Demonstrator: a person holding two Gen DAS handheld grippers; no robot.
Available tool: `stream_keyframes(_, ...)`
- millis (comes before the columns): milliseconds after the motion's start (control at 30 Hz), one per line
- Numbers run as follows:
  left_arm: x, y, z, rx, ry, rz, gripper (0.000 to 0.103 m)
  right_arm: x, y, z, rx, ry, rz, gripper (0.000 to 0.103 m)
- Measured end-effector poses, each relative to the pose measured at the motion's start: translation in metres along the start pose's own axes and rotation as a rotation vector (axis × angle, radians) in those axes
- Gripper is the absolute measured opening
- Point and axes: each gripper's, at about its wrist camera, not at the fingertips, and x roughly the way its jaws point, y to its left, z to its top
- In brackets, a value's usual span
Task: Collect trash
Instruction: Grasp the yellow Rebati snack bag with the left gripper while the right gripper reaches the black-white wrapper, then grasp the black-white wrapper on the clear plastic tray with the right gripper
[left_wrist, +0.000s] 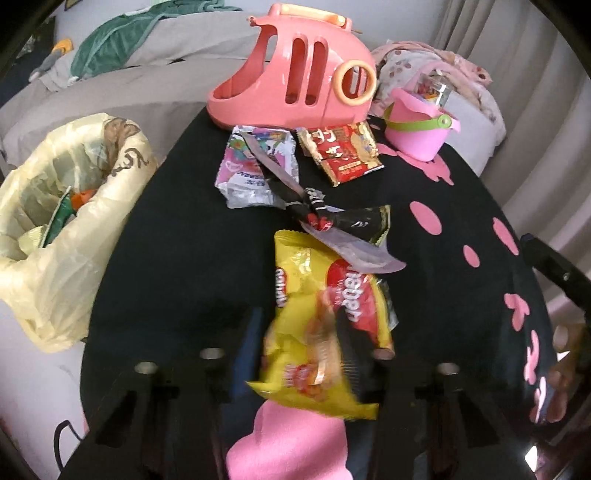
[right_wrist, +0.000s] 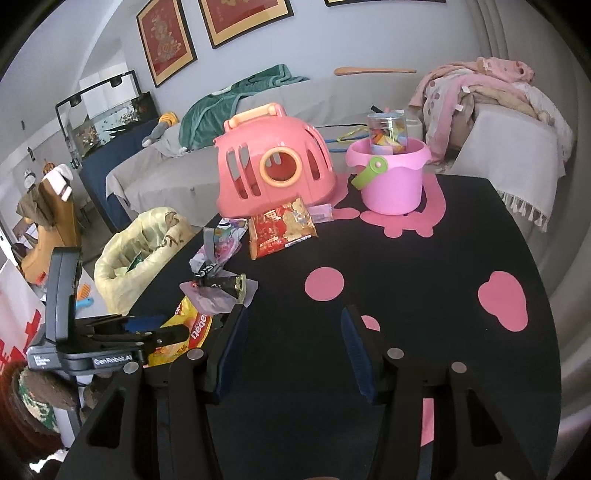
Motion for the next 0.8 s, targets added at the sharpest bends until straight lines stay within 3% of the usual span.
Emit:
stream_keyframes(233,-0.021,0.01,-0.005,0.012,-0.031,-0.037,0.026,0.011,0.017,0.012,-0.046,0.003,0.073,0.05)
stream_keyframes(567,-0.105,0.076,0.008,0.014,-0.139,0.031,0.026,0.066,0.08,0.042,-0.25,0.071,0.16,0.05)
stream_keyframes(800,-0.166,0.116,0.018,0.018,-0.206,0.077,0.026,0.122,0.092,0.058,-0.198,0.16,0.204,0.05)
